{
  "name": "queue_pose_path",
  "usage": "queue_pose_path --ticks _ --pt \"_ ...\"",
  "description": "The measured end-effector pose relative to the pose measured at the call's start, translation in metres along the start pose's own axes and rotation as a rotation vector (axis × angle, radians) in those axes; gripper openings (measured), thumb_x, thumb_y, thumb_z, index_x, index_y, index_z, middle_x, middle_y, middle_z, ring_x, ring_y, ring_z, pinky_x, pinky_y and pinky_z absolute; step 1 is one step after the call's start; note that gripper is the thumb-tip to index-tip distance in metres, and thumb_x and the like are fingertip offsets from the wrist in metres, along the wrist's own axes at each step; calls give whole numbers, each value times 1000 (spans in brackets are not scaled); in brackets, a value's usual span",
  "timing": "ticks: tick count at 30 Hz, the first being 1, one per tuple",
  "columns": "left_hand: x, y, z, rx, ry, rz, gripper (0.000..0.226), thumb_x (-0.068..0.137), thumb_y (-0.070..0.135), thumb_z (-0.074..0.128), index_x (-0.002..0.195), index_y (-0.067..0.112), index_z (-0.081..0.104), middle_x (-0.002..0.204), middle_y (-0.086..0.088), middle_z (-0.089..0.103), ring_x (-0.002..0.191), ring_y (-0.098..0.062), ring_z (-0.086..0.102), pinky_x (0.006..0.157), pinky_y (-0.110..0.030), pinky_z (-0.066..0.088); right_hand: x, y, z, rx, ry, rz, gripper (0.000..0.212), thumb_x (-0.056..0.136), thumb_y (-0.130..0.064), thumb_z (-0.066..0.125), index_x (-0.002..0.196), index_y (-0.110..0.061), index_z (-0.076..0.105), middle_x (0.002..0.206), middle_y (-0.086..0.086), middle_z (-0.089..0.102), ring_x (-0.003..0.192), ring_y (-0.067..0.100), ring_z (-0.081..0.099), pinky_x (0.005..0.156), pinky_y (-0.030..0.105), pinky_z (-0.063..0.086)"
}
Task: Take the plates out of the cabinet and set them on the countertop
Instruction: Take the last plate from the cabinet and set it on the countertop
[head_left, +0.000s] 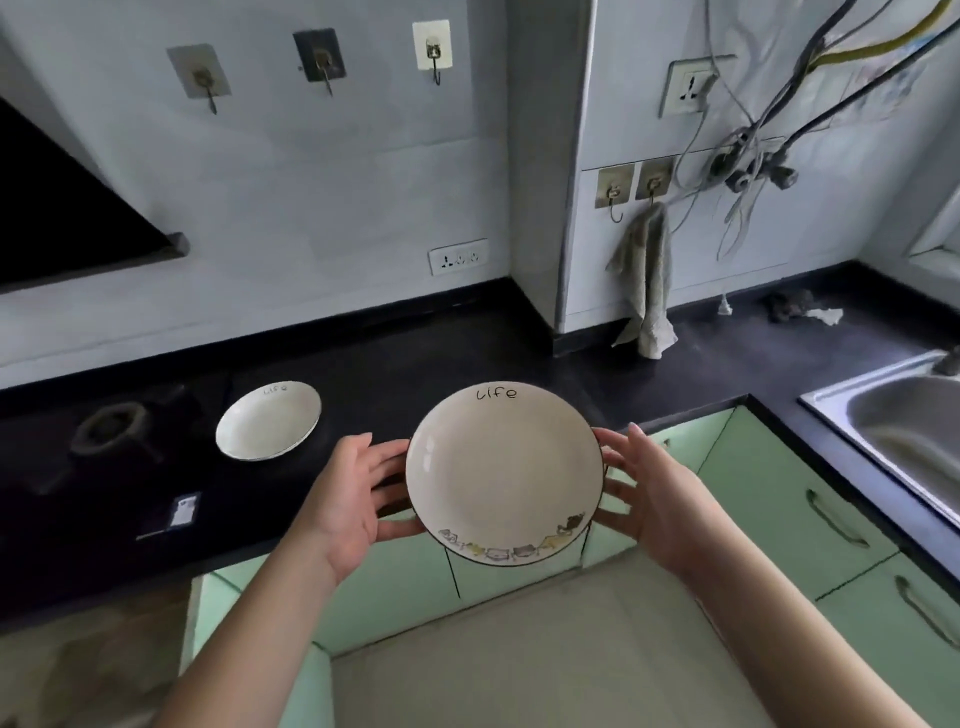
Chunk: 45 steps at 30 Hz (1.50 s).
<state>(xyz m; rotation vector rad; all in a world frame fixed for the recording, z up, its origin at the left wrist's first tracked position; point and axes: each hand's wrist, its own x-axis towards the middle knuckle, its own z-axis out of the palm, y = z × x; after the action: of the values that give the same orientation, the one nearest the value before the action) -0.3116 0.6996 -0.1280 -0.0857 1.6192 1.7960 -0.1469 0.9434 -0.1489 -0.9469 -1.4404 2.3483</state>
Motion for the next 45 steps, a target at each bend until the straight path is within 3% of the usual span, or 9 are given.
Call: queue_pose_path --ticks 9,13,18,23,26,30,35,45 --pt "68 31 -66 -75 150 0 51 100 44 25 120 16 63 127 -3 64 114 -27 61 66 -49 60 105 1 84 -100 -137 103 44 100 -48 38 110 -22 71 107 7 73 95 26 71 68 40 57" --pt "111 45 -99 -86 151 -11 46 100 42 28 114 21 65 122 1 66 114 -24 61 65 -47 60 156 9 126 -126 -107 139 43 99 -49 40 116 -20 68 112 5 72 103 27 68 71 41 56" --pt "166 56 -127 -4 151 -40 33 94 37 40 108 28 68 110 9 73 107 -18 65 66 -45 61 206 20 160 -163 -26 184 43 98 -51 42 111 -22 71 113 4 70 97 22 70 64 36 58" --pt "220 58 -134 -20 131 -131 44 99 40 33 129 21 60 133 1 59 116 -23 58 74 -50 60 240 31 163 -135 24 224 46 97 -52 42 120 -19 63 124 8 63 109 30 63 76 44 55" --pt "246 52 -131 -53 104 -196 47 102 43 31 131 19 58 140 -2 54 120 -25 56 75 -51 59 262 32 157 -130 36 259 49 98 -53 40 124 -18 61 128 9 60 113 31 59 80 46 54" --pt "283 44 -122 -64 94 -231 44 102 45 31 126 23 60 143 -3 52 122 -25 53 78 -52 58 298 36 143 -124 33 279 52 97 -54 39 128 -17 59 132 10 57 116 32 58 86 50 54" --pt "327 36 -102 -70 161 -260 45 102 44 34 135 21 55 149 -4 47 131 -29 47 88 -58 54 347 38 132 -127 59 327 50 100 -50 38 129 -15 58 130 8 58 114 30 58 95 55 49" --pt "380 25 -71 -89 239 -312 48 99 44 43 141 22 49 151 -2 45 133 -28 46 87 -55 54 422 41 105 -147 59 441 49 100 -49 36 129 -16 57 124 6 62 112 28 59 95 53 50"
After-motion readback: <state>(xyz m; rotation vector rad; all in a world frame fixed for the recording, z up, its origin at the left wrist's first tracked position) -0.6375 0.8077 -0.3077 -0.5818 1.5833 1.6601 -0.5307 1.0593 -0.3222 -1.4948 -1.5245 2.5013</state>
